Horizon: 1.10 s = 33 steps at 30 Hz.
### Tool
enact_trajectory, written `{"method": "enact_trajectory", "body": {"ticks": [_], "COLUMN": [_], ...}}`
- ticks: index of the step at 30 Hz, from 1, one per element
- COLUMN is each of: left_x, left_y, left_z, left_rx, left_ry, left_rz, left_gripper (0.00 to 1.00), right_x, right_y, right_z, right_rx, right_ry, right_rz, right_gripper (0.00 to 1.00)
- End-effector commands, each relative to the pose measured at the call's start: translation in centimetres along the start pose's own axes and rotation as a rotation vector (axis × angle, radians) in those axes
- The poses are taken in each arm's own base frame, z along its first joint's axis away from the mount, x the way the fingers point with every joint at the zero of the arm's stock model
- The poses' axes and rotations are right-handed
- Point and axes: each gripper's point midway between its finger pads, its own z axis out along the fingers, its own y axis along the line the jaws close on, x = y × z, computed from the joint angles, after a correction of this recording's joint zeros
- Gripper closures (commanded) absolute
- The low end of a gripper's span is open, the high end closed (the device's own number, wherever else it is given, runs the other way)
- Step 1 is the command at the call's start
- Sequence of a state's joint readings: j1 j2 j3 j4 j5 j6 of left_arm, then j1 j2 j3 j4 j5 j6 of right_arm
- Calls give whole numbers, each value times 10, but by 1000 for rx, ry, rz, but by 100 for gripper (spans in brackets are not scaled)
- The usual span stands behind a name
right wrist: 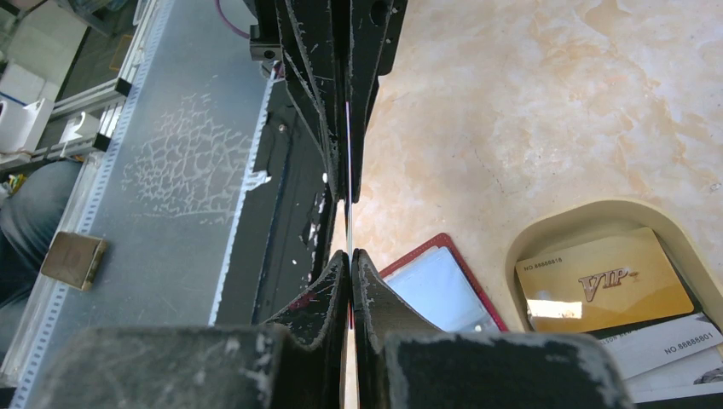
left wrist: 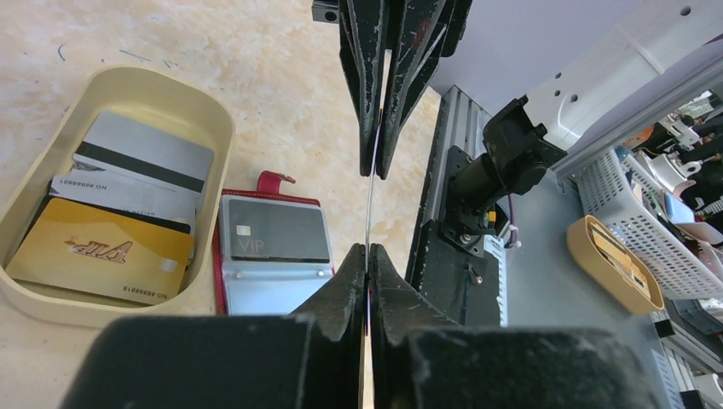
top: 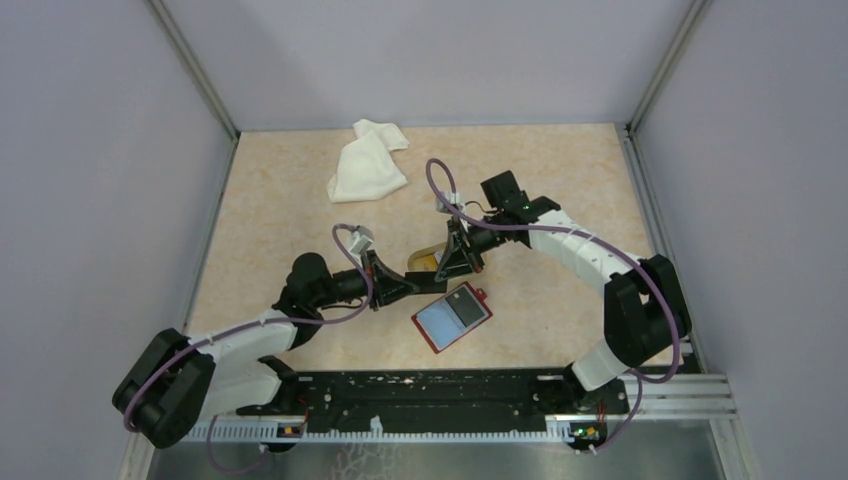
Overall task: Put the credit cards into the card holder
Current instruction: Insert the credit card into the card holder.
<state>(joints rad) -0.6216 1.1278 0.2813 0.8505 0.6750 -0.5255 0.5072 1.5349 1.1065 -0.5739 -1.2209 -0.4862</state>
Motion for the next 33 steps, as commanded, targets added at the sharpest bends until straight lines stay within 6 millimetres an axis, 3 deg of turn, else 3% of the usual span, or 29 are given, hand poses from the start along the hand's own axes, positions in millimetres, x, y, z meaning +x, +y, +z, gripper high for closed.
{"method": "enact_trajectory", "body": {"ticks": [1,5,8,11,15,17,21,26,33], "left_x": [-11,-6,7,26,46,53,67,89,111], "left_y": [2,13,19,24,20,17,14,21,29], "left_z": [3,-8,-24,-36,-35,-30,-19,-21,-19], "left_rx": [-14,-110,-176,-221,-219,-225,-273,-367,-473], "left_ry": [-17,-60,-118,-130,-83,-62,-29,-16,11], "left_rz": [21,-38,-139,-289,-452,-488,-523,-610,-659], "left_gripper": [82,45,36,37,42,44,47,52,49], "right_x": [-28,-30,-6,28,72,75,69,91,119], "right_y": [10,5,-1,-6,-19,-25,-8,-2,-23], "right_z": [-9,-17,-28,-41,-51,-54,-49,-40,-37], "right_rx": [3,37,127,214,394,472,427,432,506], "right_ry": [-36,-71,-2,32,34,-22,-84,-150,-117], "right_rz": [-88,8,78,228,360,382,387,532,659], "right_gripper": [100,100,100,100,100,100,100,100,100]}}
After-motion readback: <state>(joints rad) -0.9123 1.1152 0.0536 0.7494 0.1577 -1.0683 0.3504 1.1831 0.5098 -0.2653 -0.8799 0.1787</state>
